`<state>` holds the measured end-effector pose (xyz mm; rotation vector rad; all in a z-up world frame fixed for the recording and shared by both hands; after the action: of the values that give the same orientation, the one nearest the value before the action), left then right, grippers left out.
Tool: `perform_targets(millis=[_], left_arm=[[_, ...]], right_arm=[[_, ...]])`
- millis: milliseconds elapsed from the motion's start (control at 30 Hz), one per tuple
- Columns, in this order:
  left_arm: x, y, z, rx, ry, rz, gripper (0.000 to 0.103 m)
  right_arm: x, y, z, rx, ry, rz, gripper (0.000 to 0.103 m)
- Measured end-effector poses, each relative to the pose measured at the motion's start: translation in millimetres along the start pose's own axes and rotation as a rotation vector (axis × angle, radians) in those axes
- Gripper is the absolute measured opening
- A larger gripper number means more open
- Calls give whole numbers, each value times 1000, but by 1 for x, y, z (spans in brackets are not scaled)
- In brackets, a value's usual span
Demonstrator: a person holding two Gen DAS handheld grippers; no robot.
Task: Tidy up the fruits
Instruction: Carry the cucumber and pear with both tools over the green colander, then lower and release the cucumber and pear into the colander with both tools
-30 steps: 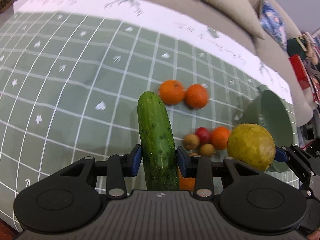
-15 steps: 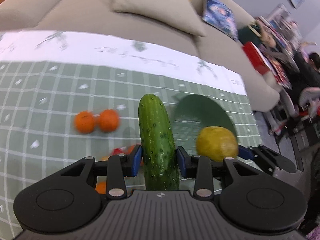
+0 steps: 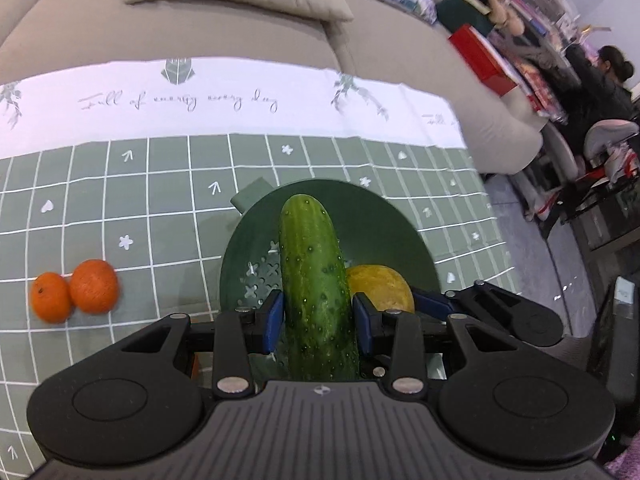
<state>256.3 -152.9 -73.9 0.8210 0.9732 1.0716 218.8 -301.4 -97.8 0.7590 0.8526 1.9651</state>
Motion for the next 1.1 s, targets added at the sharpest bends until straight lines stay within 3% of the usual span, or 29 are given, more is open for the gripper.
perform_targets(millis=[433,1000,1100], left_arm=[[-1,-44,4,77,-45,81,41],[-2,-56,4,106,-76,106,42],[0,-55,4,121,-63,106,47]], right_arm=[[-17,-49,2,116,104,3,59],[-13,-56,1,131,134,-3,60],[-15,-55,4,124,114,7,67]])
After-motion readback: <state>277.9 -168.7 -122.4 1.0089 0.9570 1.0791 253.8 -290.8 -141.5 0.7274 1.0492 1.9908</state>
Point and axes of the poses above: each gripper's, at about its wrist camera, not at the fingertips, and y roughly against the way its jaws point, x to its left, z to its top, the point moved 3 cm from there along -y, roughly the way its jaws point, and after that the axes turned 10 degrees about z, right-handed, at the moved point
